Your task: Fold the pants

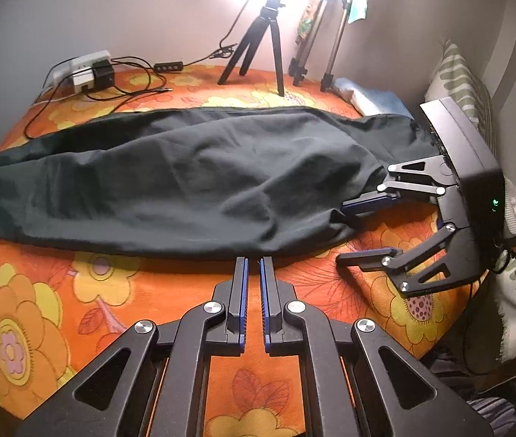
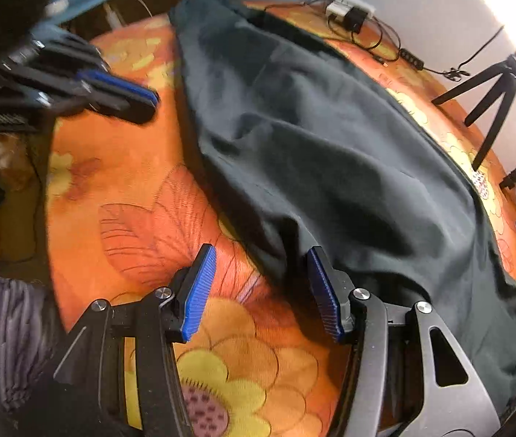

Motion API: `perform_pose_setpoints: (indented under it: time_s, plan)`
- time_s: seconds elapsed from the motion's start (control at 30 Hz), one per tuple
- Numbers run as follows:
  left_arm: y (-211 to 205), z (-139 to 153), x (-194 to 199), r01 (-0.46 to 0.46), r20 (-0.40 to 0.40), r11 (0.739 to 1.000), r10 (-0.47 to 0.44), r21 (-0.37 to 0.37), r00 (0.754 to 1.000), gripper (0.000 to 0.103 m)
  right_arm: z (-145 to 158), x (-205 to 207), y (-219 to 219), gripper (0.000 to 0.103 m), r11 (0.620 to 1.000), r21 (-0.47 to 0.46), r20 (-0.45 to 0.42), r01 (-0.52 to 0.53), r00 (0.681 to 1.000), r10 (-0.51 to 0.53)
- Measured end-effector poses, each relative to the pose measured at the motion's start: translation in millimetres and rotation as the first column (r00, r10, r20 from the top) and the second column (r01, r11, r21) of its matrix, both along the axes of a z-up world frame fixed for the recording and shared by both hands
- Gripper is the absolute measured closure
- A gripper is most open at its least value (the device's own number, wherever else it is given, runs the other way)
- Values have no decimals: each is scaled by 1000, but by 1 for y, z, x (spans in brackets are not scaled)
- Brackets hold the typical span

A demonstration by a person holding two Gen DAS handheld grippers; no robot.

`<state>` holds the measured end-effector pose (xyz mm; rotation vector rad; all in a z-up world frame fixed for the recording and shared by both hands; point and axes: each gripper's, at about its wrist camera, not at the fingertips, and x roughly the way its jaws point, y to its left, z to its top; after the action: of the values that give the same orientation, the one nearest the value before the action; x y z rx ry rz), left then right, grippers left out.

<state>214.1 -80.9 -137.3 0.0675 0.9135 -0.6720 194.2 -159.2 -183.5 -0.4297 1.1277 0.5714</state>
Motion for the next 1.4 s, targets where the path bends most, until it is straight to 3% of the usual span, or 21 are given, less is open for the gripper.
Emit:
perform_pose_setpoints:
  time_s: [0.07,0.1,0.17,0.33,0.4,0.43,0.57,0.67,0.87,1.03,1.13,1.2,1.37,1.4]
  plan:
    - [3,1,0,0,6,1000,0,-3,1000,98,1,7,-3,54,1000,3,-2,25,1000,-25]
    - [4,1,1,3,7,1000,-3,-7,1000,98,0,11,-4,76,999,-1,-9,36,999,-36]
    - [3,0,1,12,11,1000,-12,-14,1000,98,1,24,-11,97,998,22,-48,62,997,-61]
    - [-16,-2,-2,93,50,996,-93,-15,994,97,27,49,-38,99,966,201,-124,161,983,-138]
    - [-30,-5,-3,135,58,991,-134,-3,989,78,37,60,-48,99,951,241,-129,196,977,-169]
    - [-38,-5,-3,158,66,987,-158,2,985,75,40,65,-51,100,945,253,-132,208,975,-179]
    - [-61,-5,5,194,101,981,-195,20,976,72,47,83,-66,100,921,293,-150,256,964,-220]
    - [-68,-2,19,176,120,984,-175,-3,977,64,48,92,-74,100,910,311,-167,274,958,-231]
    - [-70,-11,49,129,106,992,-130,16,986,64,35,112,-88,100,899,308,-180,311,947,-266]
    - [-70,-14,71,90,63,996,-88,-26,994,64,14,137,-103,100,878,279,-188,389,919,-347]
    - [-78,-16,69,126,69,992,-125,-10,990,64,2,146,-110,100,878,244,-181,411,909,-375]
    - [-82,-19,71,125,65,992,-125,12,990,64,5,143,-113,100,876,258,-176,407,911,-372]
    - [-76,-5,86,79,60,995,-76,-64,995,64,35,104,-116,99,886,323,-139,332,943,-302]
    - [-75,-2,89,72,61,994,-67,-77,996,64,44,89,-116,95,883,359,-141,303,953,-269]
